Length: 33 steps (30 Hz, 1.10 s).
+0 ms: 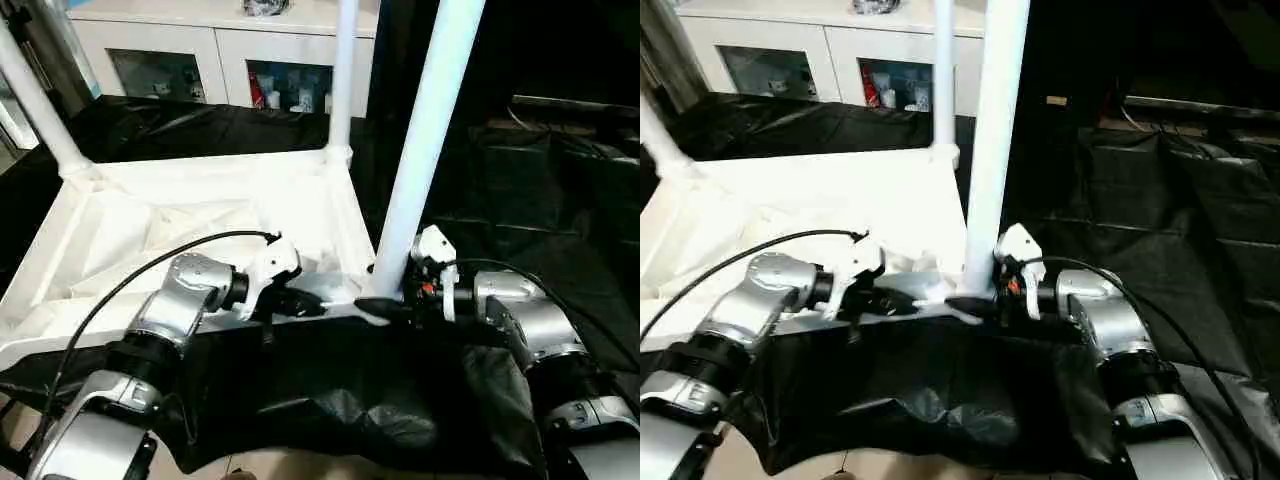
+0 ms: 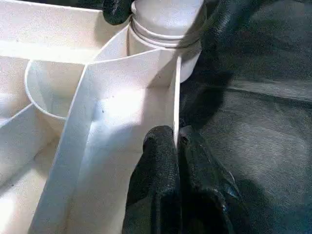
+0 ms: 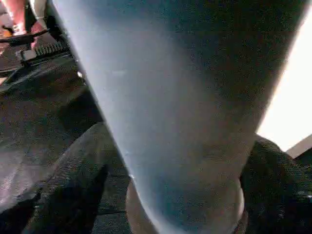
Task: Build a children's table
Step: Rotate leg to tighten
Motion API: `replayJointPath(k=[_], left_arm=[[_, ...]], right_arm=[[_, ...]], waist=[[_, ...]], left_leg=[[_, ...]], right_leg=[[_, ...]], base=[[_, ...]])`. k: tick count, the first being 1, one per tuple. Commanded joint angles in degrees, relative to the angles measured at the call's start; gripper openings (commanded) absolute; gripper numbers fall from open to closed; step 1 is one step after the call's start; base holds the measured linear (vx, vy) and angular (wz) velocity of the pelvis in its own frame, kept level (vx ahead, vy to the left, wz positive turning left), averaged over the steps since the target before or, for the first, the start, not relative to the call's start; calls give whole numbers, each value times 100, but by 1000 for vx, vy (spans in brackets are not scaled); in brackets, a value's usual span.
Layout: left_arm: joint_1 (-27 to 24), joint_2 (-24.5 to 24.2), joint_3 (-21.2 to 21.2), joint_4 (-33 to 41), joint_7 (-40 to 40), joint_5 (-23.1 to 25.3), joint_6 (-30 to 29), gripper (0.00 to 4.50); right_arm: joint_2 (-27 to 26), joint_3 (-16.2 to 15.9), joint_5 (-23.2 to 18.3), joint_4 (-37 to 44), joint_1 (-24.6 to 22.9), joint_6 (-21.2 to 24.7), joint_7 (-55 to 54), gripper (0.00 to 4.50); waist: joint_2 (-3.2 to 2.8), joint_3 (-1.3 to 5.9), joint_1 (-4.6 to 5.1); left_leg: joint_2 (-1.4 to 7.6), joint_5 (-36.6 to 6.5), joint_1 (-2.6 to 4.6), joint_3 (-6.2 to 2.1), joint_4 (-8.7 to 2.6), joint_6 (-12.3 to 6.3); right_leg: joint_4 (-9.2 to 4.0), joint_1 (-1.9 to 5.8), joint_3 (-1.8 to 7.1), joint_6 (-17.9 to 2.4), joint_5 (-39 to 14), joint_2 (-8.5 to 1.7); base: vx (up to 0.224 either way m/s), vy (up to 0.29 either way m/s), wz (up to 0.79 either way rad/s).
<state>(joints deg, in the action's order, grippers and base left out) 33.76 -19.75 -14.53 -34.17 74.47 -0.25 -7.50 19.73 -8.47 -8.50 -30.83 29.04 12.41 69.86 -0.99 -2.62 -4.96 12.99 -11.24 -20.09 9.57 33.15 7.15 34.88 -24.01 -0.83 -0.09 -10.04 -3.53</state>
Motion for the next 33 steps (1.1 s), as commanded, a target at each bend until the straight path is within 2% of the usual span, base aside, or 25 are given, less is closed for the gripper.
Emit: replayJointPath(k=[1,4,6,10,13,14,16,19,20,21,25,26,27,29,31,33], left_arm=[[26,39,-16,298,110,-181,53,0],[1,7,-32,344,156,-174,19,0],[-10,-4,-47,357,175,-180,7,0],[-12,2,-51,347,124,-186,10,0],[50,154,48,253,-181,-174,-29,0],[121,278,127,153,-445,-144,-47,0],[204,397,189,47,-703,-111,-70,0],[373,619,257,-156,-1170,-35,-121,0],[460,740,290,-264,-1413,-5,-142,0],[550,876,316,-372,-1660,27,-161,0],[689,1222,367,-537,-2183,44,-135,0],[699,1332,347,-529,-2248,42,-119,0],[700,1335,348,-530,-2252,43,-118,0],[710,1390,323,-538,-2243,69,-126,0],[690,1361,236,-489,-2103,117,-112,0],[661,1292,234,-471,-2003,103,-81,0]], right_arm=[[-11,-441,-22,254,-165,284,386,323],[19,-488,-31,358,-216,371,453,311],[12,-492,-23,388,-233,387,458,282],[-61,-470,47,320,-239,298,324,264],[-343,-300,132,78,-207,60,-370,257],[-546,-166,189,-131,-150,-9,-921,255],[-736,-41,256,-365,-81,-92,-1456,253],[-1076,170,325,-736,31,-82,-2350,252],[-1238,237,339,-864,72,-52,-2701,252],[-1424,308,364,-1008,120,-36,-3115,252],[-1918,542,385,-1449,321,4,-4137,252],[-2050,473,460,-1532,374,-149,-4207,252],[-2055,471,466,-1539,378,-159,-4211,252],[-2134,432,502,-1662,446,-280,-4157,252],[-2162,447,394,-1659,494,-271,-3867,308],[-2100,475,299,-1560,498,-219,-3620,331]], waist=[[31,337,7],[33,341,-1],[30,342,-6],[30,343,0],[28,336,12],[36,323,30],[40,315,100],[37,299,160],[37,302,170],[19,303,182],[6,295,199],[-25,312,201],[-8,308,207],[-13,323,201],[-24,326,204],[-33,329,207]], left_leg=[[-35,-956,-20,101,-355,-308],[-42,-919,-21,104,-348,-308],[-37,-927,-19,104,-347,-297],[-44,-939,-21,102,-348,-271],[-50,-993,-10,103,-353,-224],[-56,-1046,-15,104,-359,-191],[-85,-1198,-9,81,-382,-42],[-86,-1312,12,79,-391,-39],[-91,-1298,-1,75,-392,-53],[-96,-1247,5,87,-388,-27],[-94,-1331,2,75,-403,26],[-99,-1360,2,61,-405,47],[-98,-1378,-3,66,-401,22],[-99,-1341,-15,68,-392,-36],[-97,-1297,-20,71,-393,-82],[-96,-1286,-26,72,-390,-110]], right_leg=[[-381,346,99,-1378,-847,-240],[-377,349,99,-1380,-798,-242],[-375,343,101,-1378,-802,-244],[-376,346,99,-1377,-822,-245],[-394,331,102,-1336,-968,-249],[-406,324,107,-1310,-1094,-249],[-450,322,101,-1163,-1605,-262],[-505,293,108,-1045,-1926,-254],[-505,299,111,-1005,-1982,-255],[-512,277,118,-978,-1949,-244],[-514,267,115,-978,-1964,-243],[-511,280,107,-973,-1983,-251],[-517,282,109,-984,-1914,-244],[-499,295,112,-1025,-1740,-246],[-489,300,109,-1062,-1593,-239],[-484,312,108,-1098,-1507,-239]], base=[[0,0,0],[0,0,0],[0,0,0],[0,0,0],[0,0,0],[0,0,0],[0,0,0],[0,0,0],[0,0,0],[0,0,0],[0,0,0],[0,0,0],[0,0,0],[0,0,0],[0,0,0],[0,0,0]])
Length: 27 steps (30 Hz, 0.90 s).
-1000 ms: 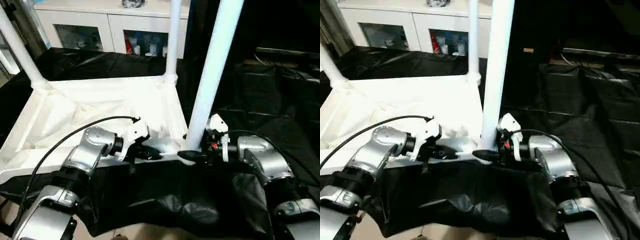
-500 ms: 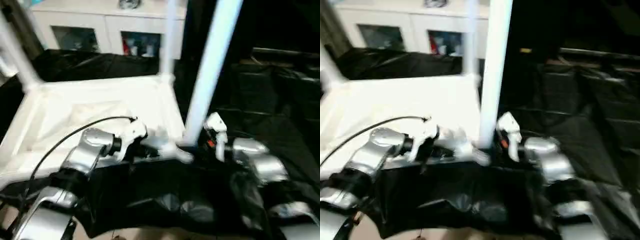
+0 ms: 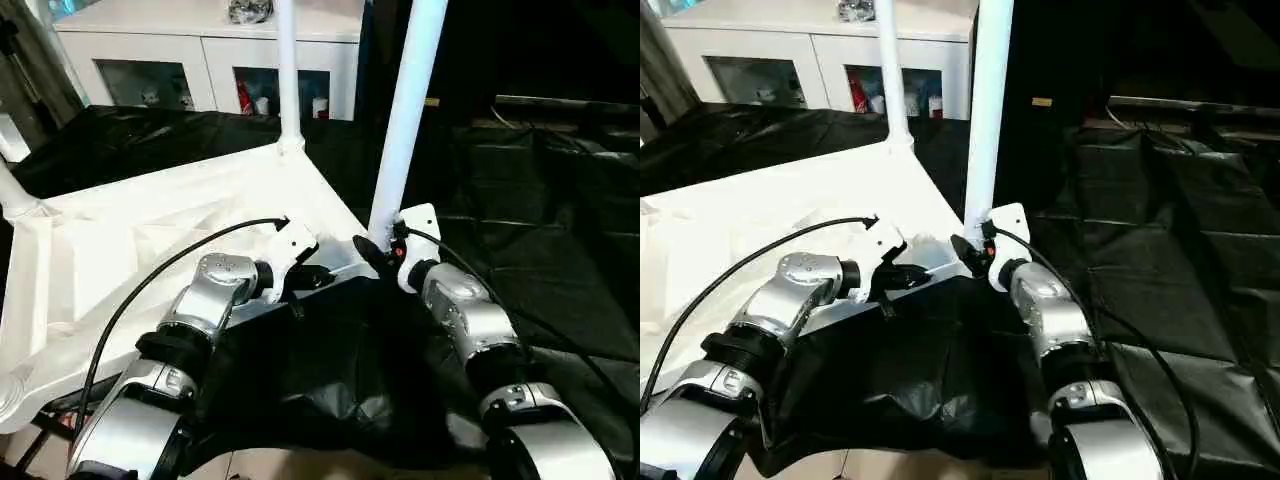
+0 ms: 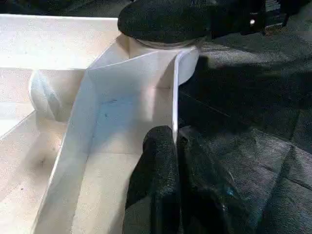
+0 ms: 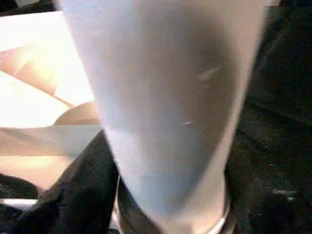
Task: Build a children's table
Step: Rotate leg to tighten
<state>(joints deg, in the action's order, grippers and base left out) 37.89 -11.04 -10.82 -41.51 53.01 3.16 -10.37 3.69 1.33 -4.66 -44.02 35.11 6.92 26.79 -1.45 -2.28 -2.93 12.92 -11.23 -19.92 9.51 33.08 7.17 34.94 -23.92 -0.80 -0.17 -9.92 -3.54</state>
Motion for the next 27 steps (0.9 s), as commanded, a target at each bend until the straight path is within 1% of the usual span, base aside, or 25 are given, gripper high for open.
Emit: replayJointPath(k=[1,3,4,6,7,8,9,10,11,12,13,14,15,17,18,19,21,22,25,26,27], left_arm=[[241,393,-141,261,167,-243,219,0],[197,307,-164,296,296,-262,258,0],[137,212,-188,353,433,-276,285,0],[69,114,-211,419,566,-288,303,0],[57,98,-213,433,590,-292,304,0],[20,50,-212,475,669,-297,307,0],[3,31,-208,496,712,-302,311,0],[-9,18,-208,511,745,-310,315,0],[-76,-60,-208,606,946,-361,339,0],[-136,-129,-223,701,1150,-420,355,0],[-136,-129,-223,701,1150,-420,355,0],[-219,-236,-255,856,1441,-505,349,0],[-259,-308,-284,938,1612,-542,346,0],[-305,-439,-329,1026,1851,-571,330,0],[-310,-455,-333,1035,1879,-572,327,0],[-320,-485,-339,1051,1939,-579,335,0],[-348,-592,-346,1092,2095,-576,314,0],[-353,-610,-350,1096,2122,-573,311,0],[-381,-701,-371,1132,2270,-567,291,0],[-399,-734,-380,1168,2334,-584,262,0],[-409,-759,-387,1189,2359,-588,253,0]], right_arm=[[-462,-522,-79,-219,-109,323,753,343],[-344,-600,-41,-138,-128,276,942,365],[-192,-675,15,-83,-144,151,1158,365],[-28,-729,33,-21,-166,50,1438,379],[5,-740,25,3,-176,48,1511,379],[123,-785,1,90,-211,33,1778,379],[164,-801,-3,119,-224,22,1875,379],[196,-815,-6,149,-236,12,1939,379],[384,-892,-24,326,-312,-51,2319,379],[524,-934,-82,483,-372,-8,2623,379],[524,-934,-82,483,-372,-8,2623,379],[723,-984,-168,707,-465,35,3051,379],[839,-1014,-193,805,-511,52,3276,379],[1052,-1080,-226,944,-591,59,3656,379],[1078,-1088,-230,960,-601,59,3707,379],[1125,-1093,-244,981,-613,85,3792,379],[1276,-1075,-317,1109,-667,163,4078,379],[1293,-1072,-323,1122,-674,167,4108,379],[1420,-1119,-396,1272,-739,293,4358,379],[1470,-1148,-433,1364,-776,380,4474,351],[1515,-1189,-458,1449,-805,462,4584,351]], waist=[[17,298,7],[16,298,11],[13,298,10],[16,303,11],[15,306,7],[27,308,13],[27,308,13],[19,313,15],[30,317,10],[37,321,2],[34,322,-10],[28,323,-14],[29,330,-37],[30,325,-58],[18,324,-70],[27,327,-75],[36,316,-102],[33,316,-104],[44,310,-110],[44,308,-119],[58,316,-135]], left_leg=[[-88,-1271,-46,76,-385,-125],[-87,-1262,-46,79,-381,-144],[-83,-1269,-42,80,-382,-149],[-79,-1257,-51,81,-376,-190],[-75,-1232,-51,78,-376,-193],[-77,-1206,-56,82,-371,-234],[-77,-1206,-56,82,-371,-234],[-68,-1130,-60,82,-366,-250],[-70,-1082,-52,85,-361,-274],[-66,-1017,-55,88,-353,-321],[-64,-985,-63,91,-346,-346],[-54,-941,-61,104,-341,-380],[-49,-926,-55,99,-341,-410],[-36,-913,-56,111,-332,-470],[-34,-939,-44,120,-328,-492],[-34,-942,-40,123,-325,-492],[-30,-1002,-38,118,-337,-450],[-30,-990,-47,115,-339,-439],[-37,-1001,-38,114,-345,-390],[-32,-1018,-36,114,-346,-384],[-30,-961,-38,113,-341,-400]], right_leg=[[-481,312,103,-1108,-1454,-238],[-476,315,104,-1146,-1383,-235],[-477,313,104,-1155,-1375,-237],[-471,323,103,-1192,-1312,-243],[-467,326,103,-1206,-1268,-247],[-457,342,100,-1255,-1159,-238],[-457,342,100,-1255,-1159,-238],[-439,343,102,-1311,-1017,-245],[-432,346,98,-1342,-933,-236],[-420,362,95,-1384,-780,-230],[-406,370,95,-1405,-701,-231],[-396,353,97,-1451,-569,-228],[-383,376,85,-1475,-515,-226],[-374,369,85,-1523,-422,-222],[-378,347,85,-1547,-431,-221],[-377,346,84,-1552,-440,-223],[-385,354,88,-1517,-619,-233],[-383,355,87,-1511,-639,-237],[-400,349,88,-1455,-781,-233],[-405,348,90,-1433,-830,-237],[-392,359,95,-1420,-778,-234]], base=[[0,0,0],[0,0,0],[0,0,0],[0,0,0],[0,0,0],[0,0,0],[0,0,0],[0,0,0],[0,0,0],[0,0,0],[0,0,0],[0,0,0],[0,0,0],[0,0,0],[0,0,0],[0,0,0],[0,0,0],[0,0,0],[0,0,0],[0,0,0],[0,0,0]])
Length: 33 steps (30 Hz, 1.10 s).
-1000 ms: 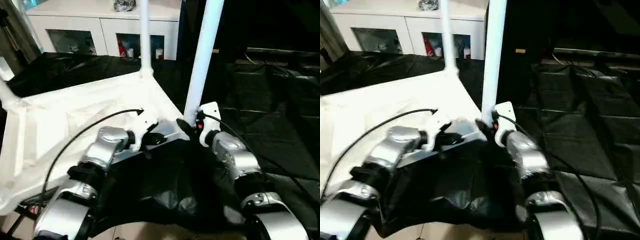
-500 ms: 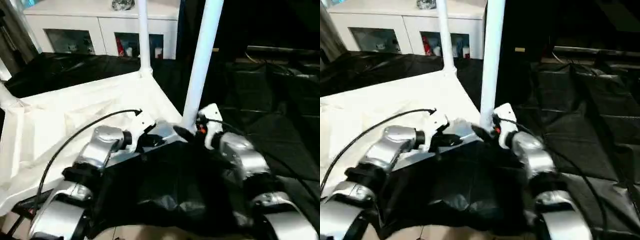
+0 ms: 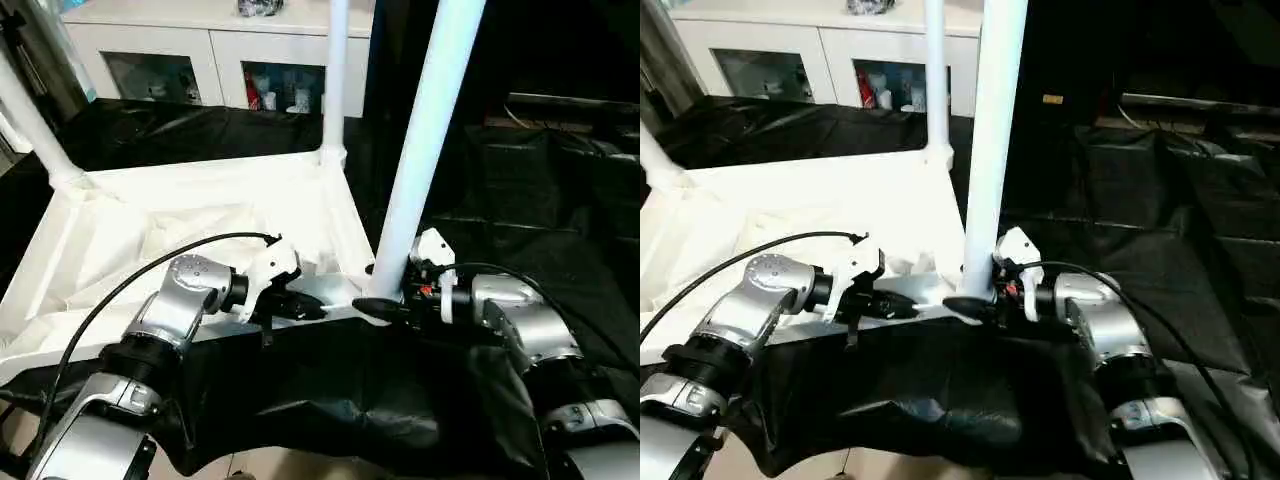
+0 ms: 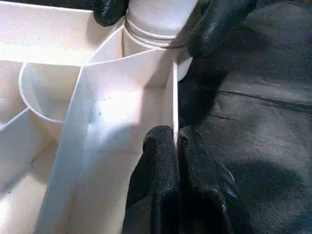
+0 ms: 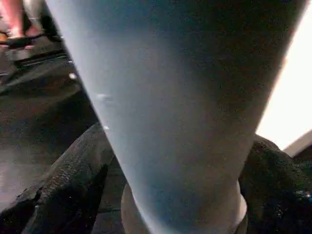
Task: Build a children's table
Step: Rotate leg to tighten
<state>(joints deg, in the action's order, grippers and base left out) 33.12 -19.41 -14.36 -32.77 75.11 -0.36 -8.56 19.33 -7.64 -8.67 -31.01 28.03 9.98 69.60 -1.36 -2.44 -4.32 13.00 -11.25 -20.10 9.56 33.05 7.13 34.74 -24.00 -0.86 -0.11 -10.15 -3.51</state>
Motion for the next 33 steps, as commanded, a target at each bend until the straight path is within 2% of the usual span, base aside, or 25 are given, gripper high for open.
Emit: replayJointPath(k=[1,2,10,13,16,17,18,19,20,21,23,27,29,31,33], left_arm=[[62,55,-41,330,171,-244,69,0],[55,0,-76,336,251,-237,70,0],[61,4,-27,298,147,-223,82,0],[74,79,39,266,-18,-227,20,0],[228,262,175,26,-516,-175,8,0],[305,339,218,-86,-739,-135,7,0],[433,467,275,-275,-1087,-70,1,0],[462,496,286,-317,-1164,-54,3,0],[621,659,353,-563,-1700,60,32,0],[621,660,353,-564,-1700,60,32,0],[823,923,479,-862,-2387,114,-40,0],[936,1221,539,-983,-2829,123,-104,0],[963,1336,505,-1024,-2852,123,-48,0],[964,1352,488,-1034,-2814,130,-11,0],[944,1328,472,-1018,-2725,145,47,0]], right_arm=[[-12,-324,-80,212,-116,218,388,342],[27,-370,-95,276,-129,307,492,338],[-63,-428,-69,298,-166,395,422,273],[-143,-418,-88,352,-225,471,265,265],[-438,-266,29,123,-204,408,-398,260],[-586,-189,104,-39,-160,362,-782,259],[-815,-83,225,-309,-76,289,-1396,259],[-866,-61,251,-370,-57,277,-1532,259],[-1092,18,356,-663,39,260,-2119,258],[-1092,18,356,-663,39,260,-2119,257],[-1417,139,433,-1016,182,243,-2903,256],[-1885,464,450,-1488,467,275,-4151,256],[-2079,438,658,-1736,623,3,-4573,256],[-2119,413,678,-1761,652,-203,-4446,256],[-2121,470,521,-1696,651,-320,-4124,325]], waist=[[43,329,0],[65,336,-13],[68,333,-57],[70,327,-59],[63,308,-35],[75,305,-31],[54,291,-17],[56,288,3],[64,287,32],[68,289,57],[28,282,88],[35,292,121],[27,306,122],[26,313,131],[32,321,130]], left_leg=[[-34,-936,-23,107,-339,-405],[-33,-880,-23,112,-334,-417],[-41,-837,-18,113,-331,-347],[-46,-854,-18,112,-333,-332],[-59,-985,-18,107,-348,-228],[-67,-1061,-7,104,-352,-185],[-77,-1136,1,108,-357,-141],[-87,-1161,-1,105,-363,-92],[-101,-1210,-3,81,-382,-2],[-100,-1242,15,79,-379,23],[-102,-1356,11,72,-384,-12],[-104,-1293,3,62,-391,58],[-100,-1282,-6,64,-386,27],[-106,-1220,-24,68,-378,7],[-112,-1162,-35,79,-364,-111]], right_leg=[[-372,359,101,-1423,-737,-238],[-362,360,98,-1425,-658,-233],[-351,348,100,-1422,-647,-240],[-361,350,101,-1382,-719,-240],[-400,330,107,-1292,-1074,-252],[-426,327,109,-1215,-1315,-254],[-451,300,119,-1150,-1537,-254],[-464,291,119,-1104,-1674,-257],[-481,309,103,-1000,-1949,-259],[-495,293,110,-941,-2040,-253],[-519,286,111,-912,-2149,-255],[-507,280,109,-924,-2062,-251],[-493,286,115,-963,-1896,-256],[-472,298,110,-1018,-1644,-246],[-458,326,113,-1087,-1393,-242]], base=[[0,0,0],[0,0,0],[0,0,0],[0,0,0],[0,0,0],[0,0,0],[0,0,0],[0,0,0],[0,0,0],[0,0,0],[0,0,0],[0,0,0],[0,0,0],[0,0,0],[0,0,0]])
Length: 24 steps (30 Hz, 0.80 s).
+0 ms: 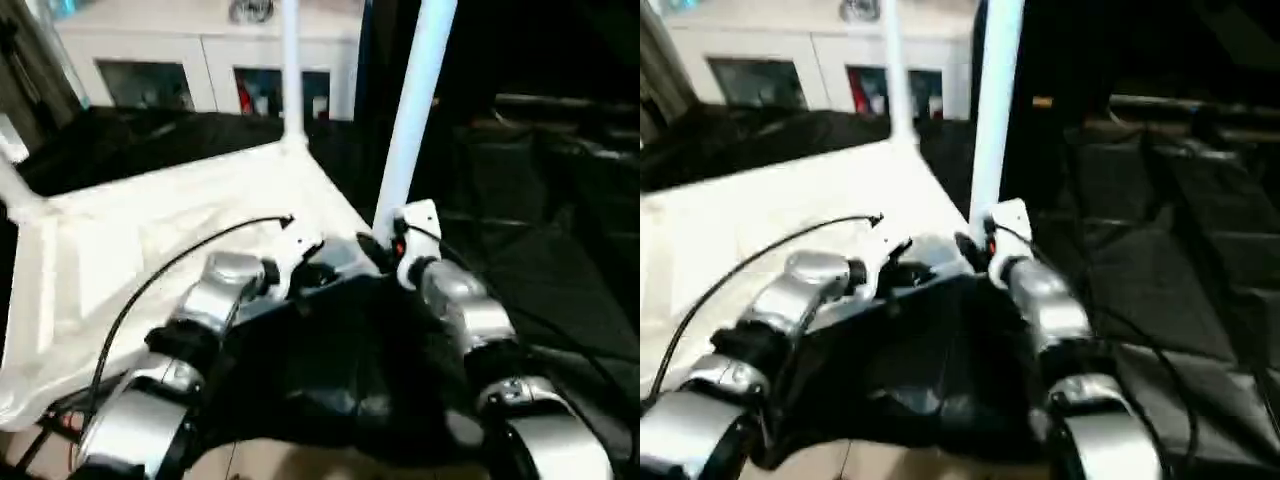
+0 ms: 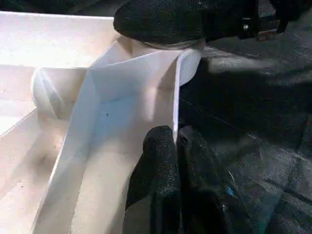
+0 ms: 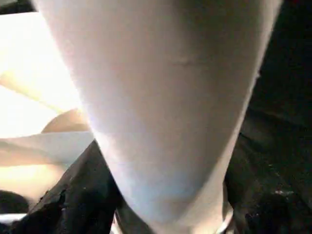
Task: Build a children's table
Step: Rotate leg to tighten
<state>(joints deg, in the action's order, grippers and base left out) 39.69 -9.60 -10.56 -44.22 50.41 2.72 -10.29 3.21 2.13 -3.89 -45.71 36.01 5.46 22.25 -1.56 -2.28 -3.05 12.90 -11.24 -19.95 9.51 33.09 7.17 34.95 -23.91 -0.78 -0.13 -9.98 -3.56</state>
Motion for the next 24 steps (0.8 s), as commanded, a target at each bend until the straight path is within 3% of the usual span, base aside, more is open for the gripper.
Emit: replayJointPath(k=[1,4,11,13,14,17,20,24], left_arm=[[288,337,87,114,-241,-155,252,0],[278,305,75,114,-164,-165,305,0],[258,274,63,134,-82,-178,342,0],[27,-96,-101,441,839,-320,483,0],[-47,-207,-141,544,1136,-383,542,0],[-141,-337,-170,688,1478,-470,570,0],[-178,-417,-185,743,1617,-484,556,0],[-274,-578,-251,911,1994,-540,533,0]], right_arm=[[-498,-485,-21,-210,-143,130,712,325],[-460,-475,-87,-159,-145,178,874,327],[-419,-487,-88,-143,-144,153,995,337],[333,-869,-165,393,-280,124,2561,337],[585,-968,-192,550,-332,98,3018,337],[882,-1015,-253,650,-399,1,3543,337],[1058,-1050,-247,729,-454,-32,3853,337],[1297,-1146,-291,971,-577,14,4294,337]], waist=[[47,309,0],[35,304,0],[31,290,3],[46,300,-9],[58,309,-27],[33,327,-58],[31,321,-83],[29,325,-118]], left_leg=[[-98,-1120,-53,80,-369,-133],[-96,-1121,-56,85,-370,-185],[-90,-1267,-37,86,-387,-144],[-93,-1322,-45,80,-378,-217],[-71,-1211,-64,81,-363,-326],[-54,-890,-69,107,-330,-421],[-37,-879,-54,120,-323,-446],[-33,-882,-53,115,-323,-451]], right_leg=[[-469,322,105,-1102,-1333,-237],[-463,330,99,-1172,-1213,-236],[-497,307,103,-1119,-1529,-242],[-502,344,93,-1104,-1538,-232],[-473,363,105,-1159,-1238,-233],[-396,357,83,-1426,-616,-229],[-387,346,84,-1531,-495,-231],[-371,358,83,-1529,-488,-236]], base=[[0,0,0],[0,0,0],[0,0,0],[0,0,0],[0,0,0],[0,0,0],[0,0,0],[0,0,0]])
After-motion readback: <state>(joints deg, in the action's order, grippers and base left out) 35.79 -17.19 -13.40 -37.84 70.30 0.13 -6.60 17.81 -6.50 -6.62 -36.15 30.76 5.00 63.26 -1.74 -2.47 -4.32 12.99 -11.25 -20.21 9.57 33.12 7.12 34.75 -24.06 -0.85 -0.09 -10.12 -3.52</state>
